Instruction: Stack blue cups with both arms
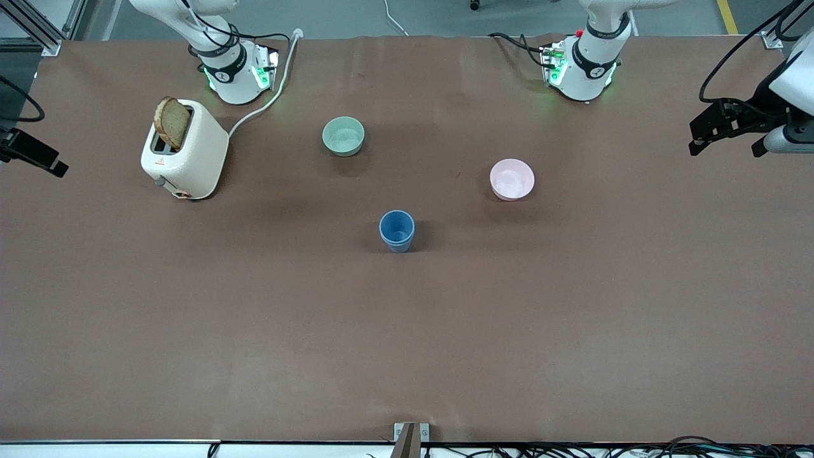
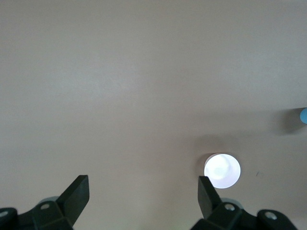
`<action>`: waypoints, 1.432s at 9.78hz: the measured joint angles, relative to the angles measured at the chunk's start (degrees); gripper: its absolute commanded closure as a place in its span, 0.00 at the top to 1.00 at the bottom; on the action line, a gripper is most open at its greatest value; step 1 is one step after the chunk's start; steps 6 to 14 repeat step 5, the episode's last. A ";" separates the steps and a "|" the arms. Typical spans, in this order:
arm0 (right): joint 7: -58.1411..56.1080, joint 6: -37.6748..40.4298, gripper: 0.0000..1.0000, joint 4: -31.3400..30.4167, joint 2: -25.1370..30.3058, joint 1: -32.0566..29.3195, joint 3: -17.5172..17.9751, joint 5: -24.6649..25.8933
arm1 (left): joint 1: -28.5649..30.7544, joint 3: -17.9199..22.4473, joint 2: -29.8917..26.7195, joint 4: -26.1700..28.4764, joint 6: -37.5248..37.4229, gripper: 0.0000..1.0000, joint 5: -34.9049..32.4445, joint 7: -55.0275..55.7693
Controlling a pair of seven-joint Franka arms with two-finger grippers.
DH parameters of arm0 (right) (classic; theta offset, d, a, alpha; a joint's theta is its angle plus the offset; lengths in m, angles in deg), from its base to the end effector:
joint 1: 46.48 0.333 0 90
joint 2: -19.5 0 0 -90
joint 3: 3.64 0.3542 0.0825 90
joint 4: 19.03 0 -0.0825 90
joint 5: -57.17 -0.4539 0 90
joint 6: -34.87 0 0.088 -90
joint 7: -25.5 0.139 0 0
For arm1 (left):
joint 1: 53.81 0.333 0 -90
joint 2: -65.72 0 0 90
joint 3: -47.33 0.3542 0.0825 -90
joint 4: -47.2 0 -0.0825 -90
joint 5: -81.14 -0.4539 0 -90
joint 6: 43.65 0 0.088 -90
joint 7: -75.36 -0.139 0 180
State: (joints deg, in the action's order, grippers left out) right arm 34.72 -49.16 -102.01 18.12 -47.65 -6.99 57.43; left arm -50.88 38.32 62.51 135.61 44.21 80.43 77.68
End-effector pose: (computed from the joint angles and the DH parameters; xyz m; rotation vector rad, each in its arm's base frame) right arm 0.6198 -0.0492 0.6723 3.1128 -0.3757 -0.0086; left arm 0.5990 -0.0649 0.6763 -3.1213 0.1012 -0.0737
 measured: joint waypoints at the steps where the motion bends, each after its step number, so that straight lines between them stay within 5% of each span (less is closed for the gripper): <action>1: -1.22 -0.95 1.00 -0.60 -0.04 0.11 -0.53 0.00 | 0.00 0.01 0.28 0.00 -0.01 1.00 0.00 0.00; 14: -1.97 -1.65 1.00 -0.90 -0.05 0.42 -1.05 0.00 | -0.05 -0.04 1.18 -0.10 -0.09 1.00 0.00 0.00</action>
